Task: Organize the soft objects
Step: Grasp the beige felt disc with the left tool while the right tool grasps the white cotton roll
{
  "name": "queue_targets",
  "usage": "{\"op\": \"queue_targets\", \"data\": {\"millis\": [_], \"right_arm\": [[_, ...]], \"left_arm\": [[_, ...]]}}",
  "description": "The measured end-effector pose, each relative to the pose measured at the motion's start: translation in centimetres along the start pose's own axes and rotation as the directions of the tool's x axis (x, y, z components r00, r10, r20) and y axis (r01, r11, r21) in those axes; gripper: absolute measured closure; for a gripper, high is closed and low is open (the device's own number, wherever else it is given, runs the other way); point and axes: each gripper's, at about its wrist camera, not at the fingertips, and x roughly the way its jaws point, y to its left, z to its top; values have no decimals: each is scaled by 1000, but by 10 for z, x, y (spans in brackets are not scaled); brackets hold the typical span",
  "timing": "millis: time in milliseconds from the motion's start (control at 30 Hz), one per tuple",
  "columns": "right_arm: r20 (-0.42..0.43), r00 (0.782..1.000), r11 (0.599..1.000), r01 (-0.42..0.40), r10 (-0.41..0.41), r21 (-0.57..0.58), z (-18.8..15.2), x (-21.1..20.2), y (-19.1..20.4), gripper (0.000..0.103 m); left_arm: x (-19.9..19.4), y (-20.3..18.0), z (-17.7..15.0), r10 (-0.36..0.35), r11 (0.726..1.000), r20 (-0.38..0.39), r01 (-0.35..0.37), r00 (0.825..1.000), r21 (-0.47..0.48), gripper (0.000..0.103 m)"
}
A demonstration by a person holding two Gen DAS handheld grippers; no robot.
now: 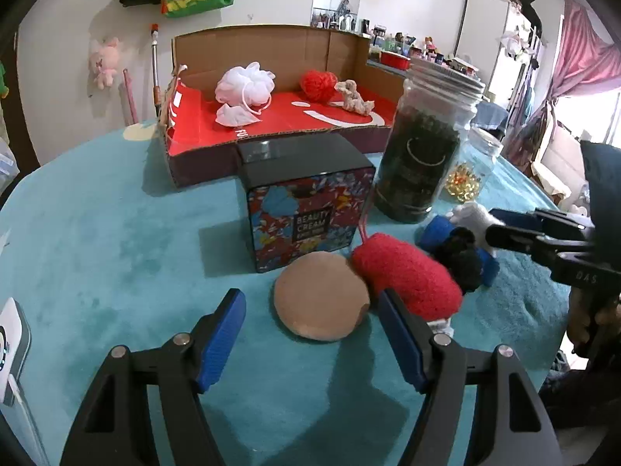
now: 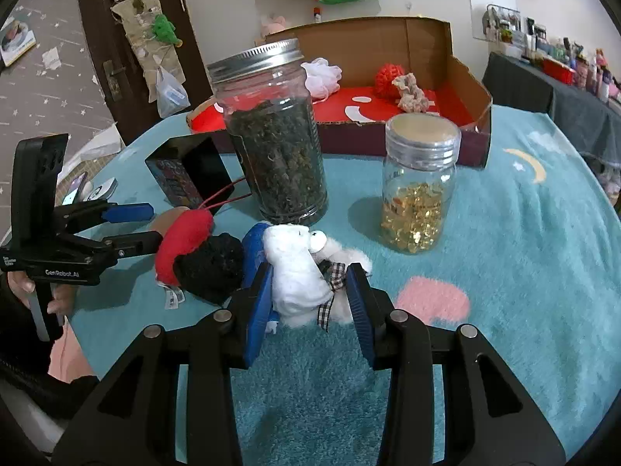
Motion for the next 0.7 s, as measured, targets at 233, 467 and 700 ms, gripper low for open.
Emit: {"op": "queue_targets", "data": {"millis": [233,467,700], "right_arm": [[-12,1000,998,5,-5,-58,4,3,10,66],[-13,1000,997,-21,20,-76,2,4,13,85],[40,999,995,-6,10,-98,8,-13,19,85]], "left_arm": [[10,-1,4,6,999,-15,-5,1000,35,30],[5,-4,4,-36,998,-8,36,999,49,73],[-30,-11,14,-92,995,87,89,992,34,75]]}}
